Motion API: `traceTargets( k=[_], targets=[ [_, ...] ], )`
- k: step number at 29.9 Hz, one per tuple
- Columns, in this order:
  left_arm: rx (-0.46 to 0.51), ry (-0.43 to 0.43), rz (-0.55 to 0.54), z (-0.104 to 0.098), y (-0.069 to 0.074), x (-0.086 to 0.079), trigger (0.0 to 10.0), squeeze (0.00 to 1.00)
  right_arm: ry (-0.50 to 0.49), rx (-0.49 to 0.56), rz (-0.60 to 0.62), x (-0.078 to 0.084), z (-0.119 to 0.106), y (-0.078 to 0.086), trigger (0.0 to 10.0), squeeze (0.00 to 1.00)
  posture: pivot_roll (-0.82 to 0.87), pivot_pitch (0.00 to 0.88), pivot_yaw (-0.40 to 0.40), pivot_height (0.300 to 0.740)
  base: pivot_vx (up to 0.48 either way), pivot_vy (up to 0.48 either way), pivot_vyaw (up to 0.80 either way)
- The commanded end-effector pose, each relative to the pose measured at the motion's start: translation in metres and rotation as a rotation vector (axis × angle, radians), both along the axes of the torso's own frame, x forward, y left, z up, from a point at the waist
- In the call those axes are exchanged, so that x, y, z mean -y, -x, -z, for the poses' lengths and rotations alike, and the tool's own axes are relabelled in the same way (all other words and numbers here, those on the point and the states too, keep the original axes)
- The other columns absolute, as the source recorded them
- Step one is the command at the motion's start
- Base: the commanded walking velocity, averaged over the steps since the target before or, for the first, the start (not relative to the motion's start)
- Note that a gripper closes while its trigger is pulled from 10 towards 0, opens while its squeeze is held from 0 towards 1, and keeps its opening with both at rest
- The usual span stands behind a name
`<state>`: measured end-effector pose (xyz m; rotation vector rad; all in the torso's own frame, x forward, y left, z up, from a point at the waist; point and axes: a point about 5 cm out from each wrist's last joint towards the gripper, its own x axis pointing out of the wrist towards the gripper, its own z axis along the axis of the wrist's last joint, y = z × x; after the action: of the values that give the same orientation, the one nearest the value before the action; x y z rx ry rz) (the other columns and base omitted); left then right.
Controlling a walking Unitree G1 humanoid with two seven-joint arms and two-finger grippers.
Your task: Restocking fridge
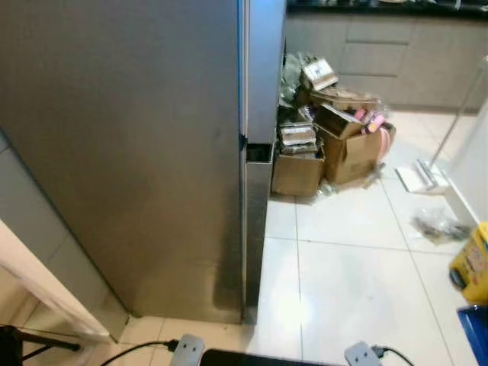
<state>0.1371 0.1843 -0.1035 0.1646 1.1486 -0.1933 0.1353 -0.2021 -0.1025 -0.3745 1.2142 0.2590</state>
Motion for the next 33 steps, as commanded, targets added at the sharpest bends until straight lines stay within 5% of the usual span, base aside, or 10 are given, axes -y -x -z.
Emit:
traceTargets(
  k=[1, 18, 33],
  targets=[
    [-0.021, 0.007, -0.008, 0.0018, 0.0049, 0.0007, 10.0, 0.0, 0.005, 0.014, 0.002, 0.003, -0.0024, -0.0054, 10.0, 0.0, -0.07, 0.0, -0.005, 0.74, 0.0, -0.454, 0.76],
    [-0.019, 0.005, -0.002, 0.0018, 0.0046, 0.0012, 10.0, 0.0, 0.022, 0.009, -0.015, 0.0043, -0.0028, -0.0061, 10.0, 0.0, -0.07, 0.0, -0.011, 0.74, 0.0, -0.45, 0.75],
    [0.004, -0.007, -0.001, -0.0007, -0.0019, -0.0012, 10.0, 0.0, 0.026, 0.01, -0.031, 0.0034, -0.0026, -0.0062, 10.0, 0.0, -0.08, 0.0, -0.008, 0.74, 0.0, -0.4, 0.0]
  ],
)
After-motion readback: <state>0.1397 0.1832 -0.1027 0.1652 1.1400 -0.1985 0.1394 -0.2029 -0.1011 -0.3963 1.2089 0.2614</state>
